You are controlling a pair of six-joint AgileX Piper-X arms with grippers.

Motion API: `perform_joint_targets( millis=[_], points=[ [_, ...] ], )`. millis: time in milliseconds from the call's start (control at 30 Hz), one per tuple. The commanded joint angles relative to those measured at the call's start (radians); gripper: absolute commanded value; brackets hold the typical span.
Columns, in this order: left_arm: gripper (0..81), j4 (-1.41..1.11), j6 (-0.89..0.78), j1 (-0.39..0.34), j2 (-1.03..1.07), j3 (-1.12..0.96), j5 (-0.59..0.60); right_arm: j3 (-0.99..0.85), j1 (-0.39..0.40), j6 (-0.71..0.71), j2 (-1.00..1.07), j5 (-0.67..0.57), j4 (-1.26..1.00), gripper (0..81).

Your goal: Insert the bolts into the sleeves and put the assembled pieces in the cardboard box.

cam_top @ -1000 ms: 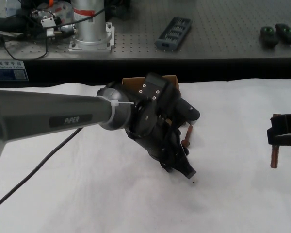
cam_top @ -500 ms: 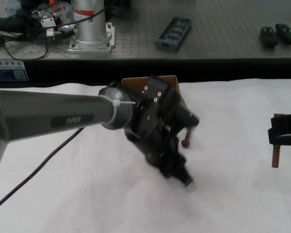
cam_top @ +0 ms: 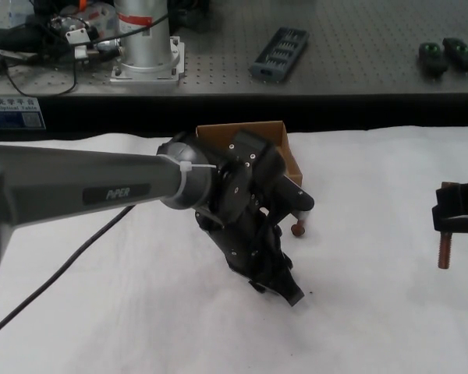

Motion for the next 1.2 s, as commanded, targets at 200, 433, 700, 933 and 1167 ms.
perform_joint_targets(
  millis=[200,433,700,933,1167],
  points=[
    [0.7,0.052,0.027,0.001,0.017,0.009,-0.016,-0.003,-0.007,-0.010,-0.008,-0.004,-0.003,2.9],
    [0.7,0.058,0.027,0.001,-0.050,0.009,-0.040,-0.003,-0.007,-0.045,-0.008,-0.004,-0.003,2.9],
    [0.7,0.119,0.027,0.013,-0.228,0.056,0.049,-0.003,-0.007,-0.058,-0.008,-0.006,-0.008,2.9],
    [0.7,0.081,-0.007,0.037,-0.501,0.307,0.200,-0.003,-0.004,-0.045,0.009,-0.083,-0.106,2.9],
    [0.7,-0.160,-0.199,0.051,-0.810,0.577,0.415,-0.003,-0.004,0.076,0.088,-0.276,-0.234,2.9]
  ],
)
